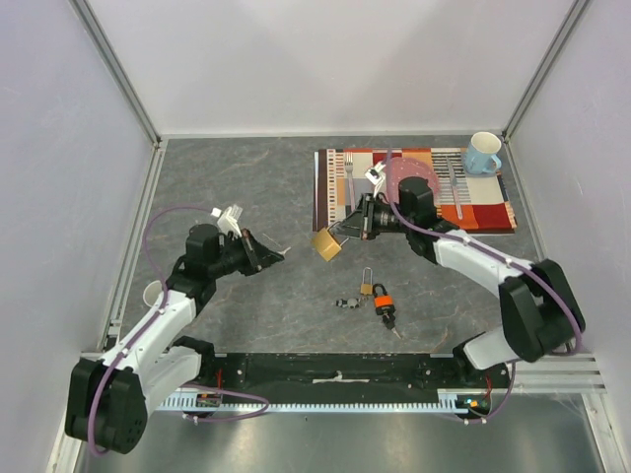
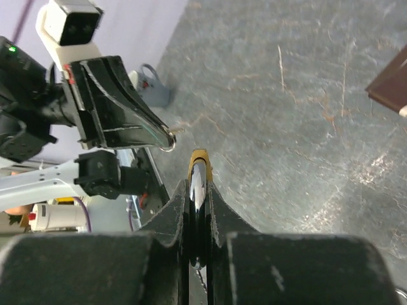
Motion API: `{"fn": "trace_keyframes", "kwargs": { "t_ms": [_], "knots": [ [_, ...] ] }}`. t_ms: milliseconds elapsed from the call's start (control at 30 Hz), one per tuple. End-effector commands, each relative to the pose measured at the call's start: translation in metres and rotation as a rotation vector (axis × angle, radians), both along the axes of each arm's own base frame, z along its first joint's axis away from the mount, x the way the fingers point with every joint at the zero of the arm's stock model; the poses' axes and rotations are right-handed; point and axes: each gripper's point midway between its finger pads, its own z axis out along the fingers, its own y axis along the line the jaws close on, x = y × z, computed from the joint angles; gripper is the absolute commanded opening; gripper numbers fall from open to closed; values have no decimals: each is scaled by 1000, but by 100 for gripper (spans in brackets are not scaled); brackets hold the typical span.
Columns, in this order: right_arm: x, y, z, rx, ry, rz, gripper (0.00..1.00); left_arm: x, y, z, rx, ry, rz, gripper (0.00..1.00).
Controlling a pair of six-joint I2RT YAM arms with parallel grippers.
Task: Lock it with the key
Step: Place the lock at the center of the board.
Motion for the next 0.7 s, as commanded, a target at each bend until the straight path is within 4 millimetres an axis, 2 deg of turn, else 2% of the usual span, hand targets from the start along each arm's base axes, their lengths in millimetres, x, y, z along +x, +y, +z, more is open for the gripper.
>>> {"fn": "trace_keyframes", "kwargs": {
  "t_ms": [0, 67, 100, 133, 167, 200, 267, 300, 367, 400, 467, 500, 533, 567, 633, 667],
  "knots": [
    [5, 22, 5, -27, -59, 127, 0, 5, 30, -30, 150, 96, 147, 2],
    [2, 33, -8, -81, -45, 174, 0, 4, 40, -42, 171, 146, 201, 2],
    [3, 38, -26, -113, -7, 192, 0, 4, 43, -44, 168, 162, 220, 2],
    [2, 43, -30, -134, 10, 212, 0, 4, 45, -46, 167, 174, 235, 2],
    [-4, 52, -38, -154, 21, 248, 0, 2, 49, -52, 169, 193, 251, 2],
    [-4, 57, -56, -185, 39, 270, 0, 2, 51, -54, 163, 206, 267, 2],
    [-12, 71, -65, -210, 63, 321, 0, 1, 58, -61, 166, 229, 302, 2],
    [-15, 76, -84, -240, 84, 350, 0, -1, 60, -64, 167, 243, 314, 2],
    [-24, 91, -91, -281, 95, 408, 0, -2, 67, -68, 169, 258, 341, 2],
    [-25, 95, -107, -314, 99, 431, 0, -3, 68, -70, 170, 266, 345, 2],
    [-32, 110, -108, -333, 91, 477, 0, -4, 72, -72, 163, 272, 351, 2],
    [-33, 114, -119, -347, 104, 491, 0, -5, 73, -74, 165, 277, 356, 2],
    [-32, 122, -116, -342, 96, 507, 0, -5, 76, -75, 162, 282, 361, 2],
    [-34, 127, -126, -349, 114, 524, 0, -5, 78, -76, 164, 285, 366, 2],
    [-35, 138, -120, -329, 110, 557, 0, -5, 83, -80, 168, 296, 381, 2],
    [-36, 142, -127, -330, 123, 570, 0, -6, 84, -82, 169, 300, 384, 2]
  ]
}}
